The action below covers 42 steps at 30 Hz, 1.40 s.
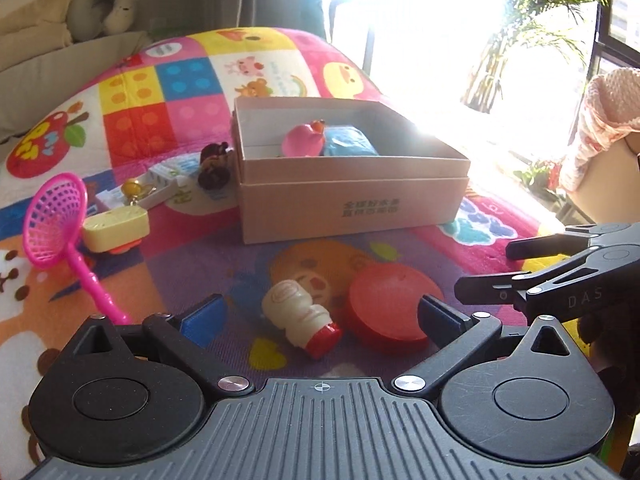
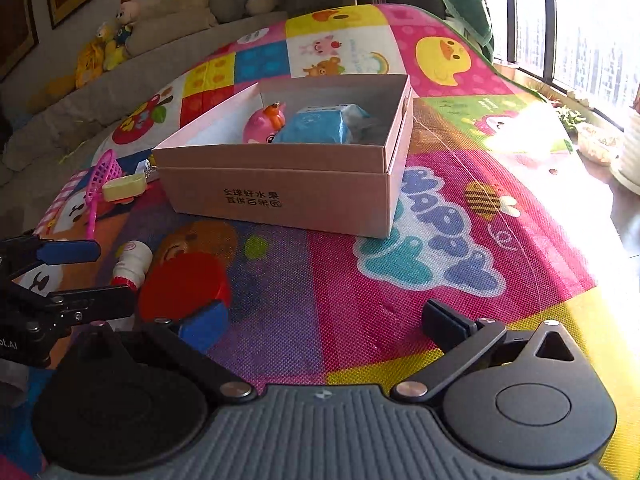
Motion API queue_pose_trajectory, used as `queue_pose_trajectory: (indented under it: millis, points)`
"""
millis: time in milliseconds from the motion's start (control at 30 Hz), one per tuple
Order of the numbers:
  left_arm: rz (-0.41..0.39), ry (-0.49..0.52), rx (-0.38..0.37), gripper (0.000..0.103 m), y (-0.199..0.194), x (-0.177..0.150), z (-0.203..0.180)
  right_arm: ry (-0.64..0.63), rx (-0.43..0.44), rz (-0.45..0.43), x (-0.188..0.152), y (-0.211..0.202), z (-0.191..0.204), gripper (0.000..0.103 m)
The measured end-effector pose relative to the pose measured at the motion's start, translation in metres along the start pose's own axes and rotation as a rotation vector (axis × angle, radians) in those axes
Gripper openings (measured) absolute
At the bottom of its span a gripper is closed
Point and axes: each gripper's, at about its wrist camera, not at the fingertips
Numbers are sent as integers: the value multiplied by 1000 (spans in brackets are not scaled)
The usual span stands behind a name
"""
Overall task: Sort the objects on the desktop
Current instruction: 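Move the left gripper toward the white yogurt bottle, then grasp the yogurt bottle with the left gripper while the right grasps the red lid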
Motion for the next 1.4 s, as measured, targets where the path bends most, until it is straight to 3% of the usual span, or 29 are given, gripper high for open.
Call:
queue_pose_trajectory:
  millis: [100, 267, 567, 633, 767, 900, 933, 1000, 1133, 1300, 1400]
  points:
    - [19, -1, -36, 103, 13, 8, 2, 11, 15, -6, -1, -1, -3, 103]
    - [48, -24, -170, 103, 11, 7, 5, 38, 49, -17, -1, -3, -8, 103]
    - [60, 31, -242, 103, -32, -34, -11, 24, 30, -11, -1, -2, -4, 103]
    - [48, 53, -187, 103, -36, -36, -14, 15, 22, -7, -1, -1, -2, 103]
    - [22, 30, 25, 103, -33, -30, -13, 4, 11, -2, -1, -1, -1, 103]
    - [13, -18, 46, 100, -35, -26, -12, -6, 1, 1, -1, 0, 1, 103]
    - [8, -12, 57, 97, -35, -27, -16, -9, -4, 3, -1, 0, 2, 103]
    - [7, 5, 83, 80, -35, -29, -23, -14, -9, 4, -1, 0, 3, 103]
    - [7, 4, 134, 75, -27, -33, -32, -14, -10, 4, -1, 0, 3, 103]
    - [-2, 0, 142, 54, -26, -36, -34, -31, -29, 10, -1, 0, 5, 103]
    - [-1, -15, 167, 50, -31, -39, -27, -74, -45, 26, 0, 0, 13, 103]
Point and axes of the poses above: each gripper's, at about its wrist camera, not at the fingertips, and y roughly the way its jaws point, z to its left, x to its top, and after that the axes turned 10 degrees about z, right-handed
